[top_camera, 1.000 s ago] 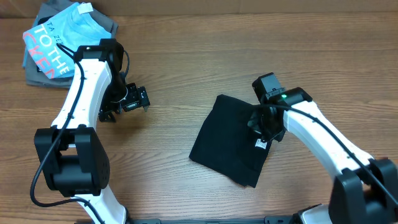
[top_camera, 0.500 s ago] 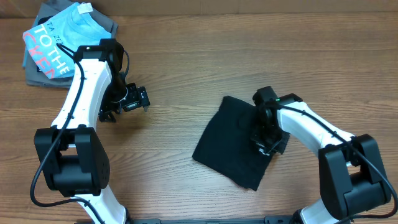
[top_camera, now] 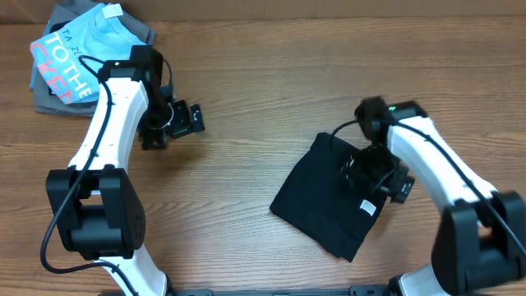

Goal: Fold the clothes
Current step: 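Reach the left gripper to the shirt's left edge and grasp it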

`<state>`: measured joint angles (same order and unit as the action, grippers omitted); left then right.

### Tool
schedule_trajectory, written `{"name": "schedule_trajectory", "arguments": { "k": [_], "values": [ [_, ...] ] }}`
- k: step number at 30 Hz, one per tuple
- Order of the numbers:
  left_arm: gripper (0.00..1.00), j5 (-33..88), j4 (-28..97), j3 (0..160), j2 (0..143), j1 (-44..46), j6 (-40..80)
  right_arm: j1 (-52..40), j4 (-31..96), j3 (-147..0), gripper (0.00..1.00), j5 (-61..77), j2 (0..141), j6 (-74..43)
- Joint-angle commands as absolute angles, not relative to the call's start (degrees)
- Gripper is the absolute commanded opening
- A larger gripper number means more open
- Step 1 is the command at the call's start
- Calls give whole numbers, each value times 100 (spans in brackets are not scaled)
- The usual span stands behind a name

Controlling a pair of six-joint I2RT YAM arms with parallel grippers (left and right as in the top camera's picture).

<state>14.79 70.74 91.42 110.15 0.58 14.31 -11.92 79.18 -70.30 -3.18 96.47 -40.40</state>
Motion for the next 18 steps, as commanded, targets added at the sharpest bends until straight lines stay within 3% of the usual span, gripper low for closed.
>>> {"name": "schedule_trajectory", "arguments": {
  "k": [1,8,18],
  "values": [
    [100,2882,6866,9115,10938,338,379,-1177,8117,-7758,100,-150,8938,-3833],
    [100,3304,6554,9111,10940,1210,-178,-1177,8488,-8663,100,250,7658,-3548],
    [100,3323,5767,9111,11463,2438,346,-1177,8914,-8672,100,268,6191,-3553]
  ]
}}
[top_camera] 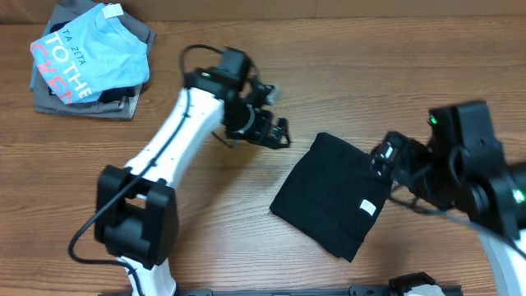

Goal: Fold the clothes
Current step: 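Reach the left gripper to the shirt's left edge and grasp it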

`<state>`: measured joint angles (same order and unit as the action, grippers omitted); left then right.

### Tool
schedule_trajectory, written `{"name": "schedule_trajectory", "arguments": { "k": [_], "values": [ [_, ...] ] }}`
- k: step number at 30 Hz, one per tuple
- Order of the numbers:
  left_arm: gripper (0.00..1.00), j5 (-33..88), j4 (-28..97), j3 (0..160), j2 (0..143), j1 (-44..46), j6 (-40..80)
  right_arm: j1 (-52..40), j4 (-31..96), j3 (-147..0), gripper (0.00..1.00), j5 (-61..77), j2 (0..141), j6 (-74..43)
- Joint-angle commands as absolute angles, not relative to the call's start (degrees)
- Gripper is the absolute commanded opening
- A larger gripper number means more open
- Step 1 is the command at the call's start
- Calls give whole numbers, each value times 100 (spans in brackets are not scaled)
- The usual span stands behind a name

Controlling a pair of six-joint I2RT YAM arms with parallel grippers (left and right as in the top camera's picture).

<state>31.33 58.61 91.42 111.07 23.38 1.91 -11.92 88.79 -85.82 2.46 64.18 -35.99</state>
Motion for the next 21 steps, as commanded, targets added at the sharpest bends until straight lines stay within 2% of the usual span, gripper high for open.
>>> {"name": "schedule_trajectory", "arguments": {
  "k": [1,6,21],
  "values": [
    [100,3433,5710,9111,11566,2486,336,-1177,8941,-8672,100,268,6121,-3553],
    [100,4300,5406,9111,12167,2676,-301,-1177,9032,-8672,100,268,5900,-3553],
    [100,4810,5321,9111,13168,3238,-454,-1177,9078,-8665,100,266,5898,-3551]
  ]
}}
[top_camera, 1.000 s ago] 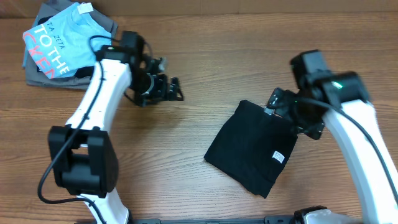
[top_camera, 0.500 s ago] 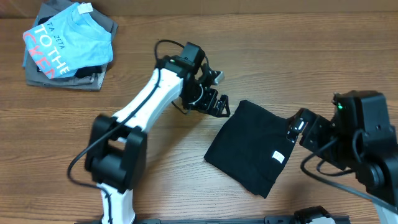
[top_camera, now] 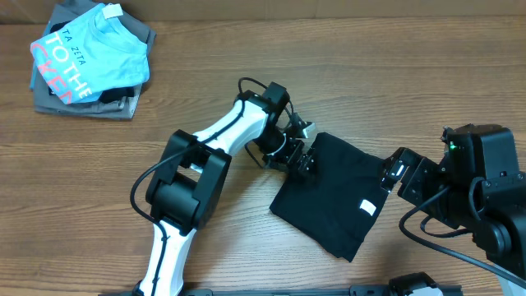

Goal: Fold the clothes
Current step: 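Reach the left gripper to the shirt's left edge and grasp it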

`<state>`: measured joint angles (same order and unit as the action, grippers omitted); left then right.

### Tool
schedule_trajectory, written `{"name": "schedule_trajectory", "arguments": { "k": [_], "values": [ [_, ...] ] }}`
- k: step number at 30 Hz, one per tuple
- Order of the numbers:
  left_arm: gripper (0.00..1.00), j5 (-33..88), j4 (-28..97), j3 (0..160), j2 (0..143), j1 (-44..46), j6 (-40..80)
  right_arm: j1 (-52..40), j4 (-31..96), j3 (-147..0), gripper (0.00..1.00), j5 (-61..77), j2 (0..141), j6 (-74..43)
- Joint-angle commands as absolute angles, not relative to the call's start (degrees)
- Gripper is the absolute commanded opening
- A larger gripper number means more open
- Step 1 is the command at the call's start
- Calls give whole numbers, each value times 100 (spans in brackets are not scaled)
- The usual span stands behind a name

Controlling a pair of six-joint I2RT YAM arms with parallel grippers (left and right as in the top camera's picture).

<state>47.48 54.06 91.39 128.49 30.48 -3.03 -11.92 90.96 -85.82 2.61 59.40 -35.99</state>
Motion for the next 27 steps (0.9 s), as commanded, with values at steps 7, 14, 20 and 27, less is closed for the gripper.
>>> {"name": "schedule_trajectory", "arguments": {
  "k": [7,14,20,27],
  "values": [
    [95,4805,5024,9113,13187,3380,287,-1177,9126,-8663,100,266,5898,-3551],
    [4,4740,4880,9113,13187,3393,355,-1177,9126,-8659,100,266,5900,-3551],
    [4,4659,4641,9113,13187,3339,464,-1177,9150,-8659,100,266,5898,-3551],
    [4,3870,4606,9310,13187,2799,930,-1177,9253,-8659,100,261,5898,-3548]
  ]
}}
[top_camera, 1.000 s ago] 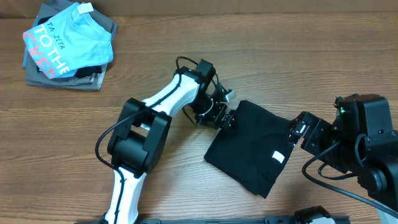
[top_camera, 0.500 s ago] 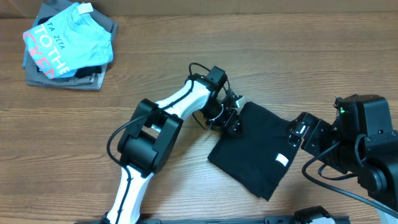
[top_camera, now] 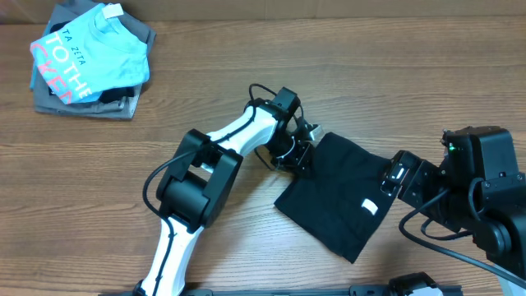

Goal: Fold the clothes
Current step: 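Reach the left gripper to the shirt's left edge and grasp it, then carry the folded black shirt with the left gripper onto the top-left stack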

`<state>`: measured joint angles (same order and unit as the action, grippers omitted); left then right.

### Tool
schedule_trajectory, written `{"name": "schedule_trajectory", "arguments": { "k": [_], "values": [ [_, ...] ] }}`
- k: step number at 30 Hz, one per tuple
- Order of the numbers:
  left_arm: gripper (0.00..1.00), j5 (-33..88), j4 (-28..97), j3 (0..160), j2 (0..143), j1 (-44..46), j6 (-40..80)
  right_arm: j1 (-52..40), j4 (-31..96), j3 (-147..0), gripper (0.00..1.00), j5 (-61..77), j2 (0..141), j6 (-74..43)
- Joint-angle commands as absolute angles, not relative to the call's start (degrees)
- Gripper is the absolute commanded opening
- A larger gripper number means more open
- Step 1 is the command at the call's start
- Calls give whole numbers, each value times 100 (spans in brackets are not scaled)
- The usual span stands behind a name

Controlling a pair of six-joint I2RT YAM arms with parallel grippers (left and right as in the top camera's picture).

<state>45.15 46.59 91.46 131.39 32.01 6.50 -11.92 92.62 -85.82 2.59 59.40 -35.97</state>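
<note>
A black garment (top_camera: 333,197), folded into a tilted rectangle with a small white tag, lies on the table right of centre. My left gripper (top_camera: 300,154) is at its upper left edge, with the fingers over the cloth's border. They are dark against the black cloth, so their spacing does not show. My right gripper (top_camera: 394,176) hangs by the garment's right edge, pulled back toward its base and seen end-on. It holds nothing.
A stack of folded clothes (top_camera: 86,62) with a light blue printed T-shirt on top sits at the far left corner. The left arm (top_camera: 238,136) stretches across the wooden table (top_camera: 246,49). The bulky right arm base (top_camera: 485,189) fills the right side.
My left gripper has shifted slightly left and settled onto the garment's upper left edge. That edge has moved a little. The right arm has barely moved.
At first the right gripper was down on the black garment and the left gripper was near the stack. Then the right arm had pulled back to the right and the left gripper was halfway over. After that the left gripper reached the garment's edge, where it is now.
</note>
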Motion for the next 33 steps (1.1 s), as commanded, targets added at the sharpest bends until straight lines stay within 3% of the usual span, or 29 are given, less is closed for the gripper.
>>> {"name": "schedule_trajectory", "arguments": {
  "k": [1,6,11,20,33],
  "values": [
    [4,3758,4606,9345,13187,2692,930,-1177,9255,-8659,100,261,5898,-3546],
    [4,3105,4692,9618,13187,2016,827,-1177,9249,-8659,100,261,5900,-3548],
    [4,3103,4821,9937,13187,1376,-64,-1177,9268,-8659,100,115,5911,-3544],
    [4,1916,4998,10621,13187,698,-1035,-1177,9292,-8659,100,49,5931,-3548],
    [4,1363,5669,12339,13187,-248,-1334,-1177,9358,-8661,100,228,6029,-3555]
  ]
}}
